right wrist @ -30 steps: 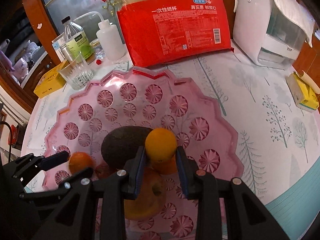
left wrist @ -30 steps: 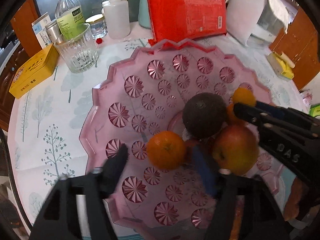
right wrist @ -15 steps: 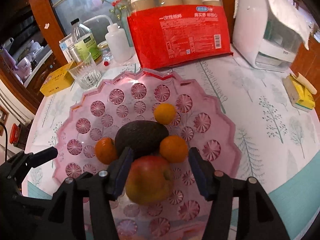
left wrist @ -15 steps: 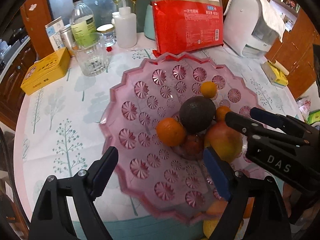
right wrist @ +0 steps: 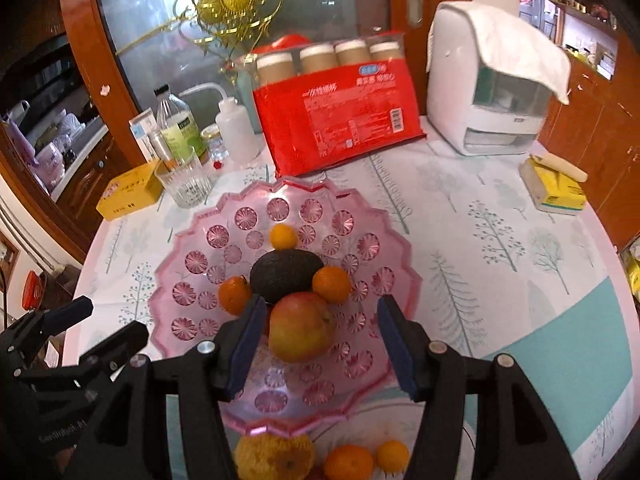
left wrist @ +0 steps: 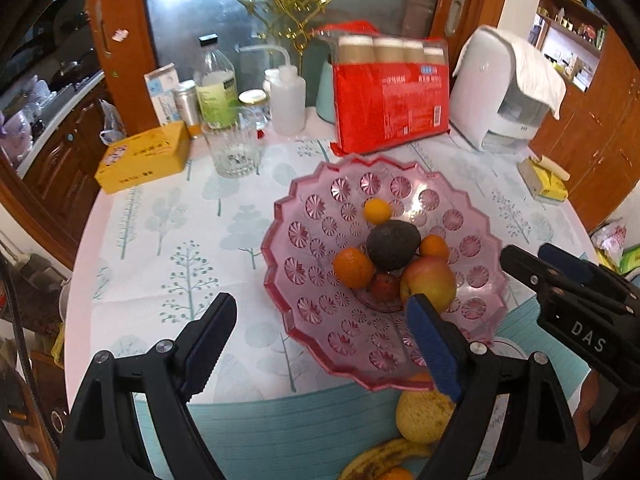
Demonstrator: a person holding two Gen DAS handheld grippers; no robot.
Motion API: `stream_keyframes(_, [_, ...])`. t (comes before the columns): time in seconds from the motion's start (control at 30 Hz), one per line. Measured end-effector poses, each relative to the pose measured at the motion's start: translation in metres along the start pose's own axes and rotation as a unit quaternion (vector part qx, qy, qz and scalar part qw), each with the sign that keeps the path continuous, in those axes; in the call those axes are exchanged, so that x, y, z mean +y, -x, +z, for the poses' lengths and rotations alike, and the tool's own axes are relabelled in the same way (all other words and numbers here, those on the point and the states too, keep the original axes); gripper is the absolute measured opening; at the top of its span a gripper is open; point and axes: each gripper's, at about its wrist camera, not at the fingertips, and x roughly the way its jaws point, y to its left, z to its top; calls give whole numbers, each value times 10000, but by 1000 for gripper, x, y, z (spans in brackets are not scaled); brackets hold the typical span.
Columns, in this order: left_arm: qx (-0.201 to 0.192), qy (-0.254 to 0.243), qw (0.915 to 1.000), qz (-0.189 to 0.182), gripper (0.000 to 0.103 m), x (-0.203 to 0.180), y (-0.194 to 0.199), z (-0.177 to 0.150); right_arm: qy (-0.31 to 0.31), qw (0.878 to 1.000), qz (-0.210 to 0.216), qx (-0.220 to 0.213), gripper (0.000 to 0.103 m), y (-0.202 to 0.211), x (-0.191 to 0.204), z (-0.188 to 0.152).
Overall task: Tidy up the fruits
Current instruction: 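Withdraw both tools from the pink bowl back toward the plate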
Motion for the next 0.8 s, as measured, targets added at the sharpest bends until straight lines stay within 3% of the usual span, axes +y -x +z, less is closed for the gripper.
stream_keyframes(0.37, [-277,-2,9996,-61,86,-12,66,-18,-91,9991,-201,-365,59,65,-15,-23])
stream_keyframes(0.8, [-611,-60,9979,226,86,-42,132,-55,-223,9975,-99,-657,59,130,-41,-56])
